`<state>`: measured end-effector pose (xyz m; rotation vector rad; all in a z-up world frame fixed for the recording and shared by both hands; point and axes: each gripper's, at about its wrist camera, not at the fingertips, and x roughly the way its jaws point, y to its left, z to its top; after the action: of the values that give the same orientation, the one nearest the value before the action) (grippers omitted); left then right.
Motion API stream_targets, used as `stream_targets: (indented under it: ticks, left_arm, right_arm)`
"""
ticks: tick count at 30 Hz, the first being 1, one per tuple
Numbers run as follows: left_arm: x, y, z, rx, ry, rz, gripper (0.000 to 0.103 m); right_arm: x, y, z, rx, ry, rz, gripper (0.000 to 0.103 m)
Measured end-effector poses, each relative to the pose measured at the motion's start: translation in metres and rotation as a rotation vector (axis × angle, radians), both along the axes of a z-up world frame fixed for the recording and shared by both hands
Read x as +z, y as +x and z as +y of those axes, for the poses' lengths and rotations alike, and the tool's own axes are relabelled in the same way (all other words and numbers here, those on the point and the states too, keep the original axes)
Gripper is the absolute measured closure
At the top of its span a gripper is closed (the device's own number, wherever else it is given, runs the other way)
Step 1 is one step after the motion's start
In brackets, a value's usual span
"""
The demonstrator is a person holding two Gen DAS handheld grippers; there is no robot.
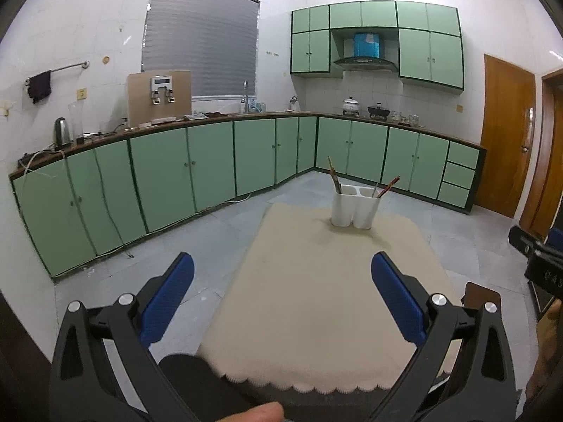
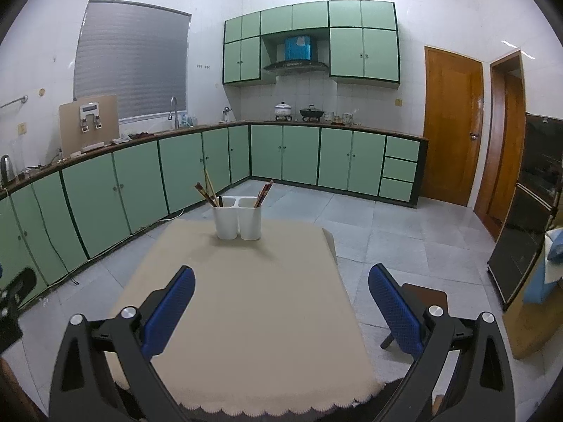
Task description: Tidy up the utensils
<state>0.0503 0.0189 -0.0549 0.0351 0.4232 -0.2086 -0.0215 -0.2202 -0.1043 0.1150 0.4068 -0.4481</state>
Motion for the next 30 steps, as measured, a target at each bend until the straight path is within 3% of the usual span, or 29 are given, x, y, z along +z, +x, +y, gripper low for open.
stream_targets:
  ticks: [5,20,30]
  left_arm:
    - [-0.001,-0.02,0.008,0.026,0.025,-0.005,0.005]
    - [0.026,-0.028,0.005,0.108,0.059,-0.05,0.005]
    - [0.03,-0.03,0.007,0.1,0.035,-0.054,0.005]
  right_arm:
    - [-0.001,-0.014,0.008,-0.002,-0.018,-0.01,0.006]
    - [-0.009,-0.035,0.013,-0.015,-0.05,-0.061,0.006]
    - [-0.015,-0.034,0.013,-0.01,-0.026,-0.05,0.006]
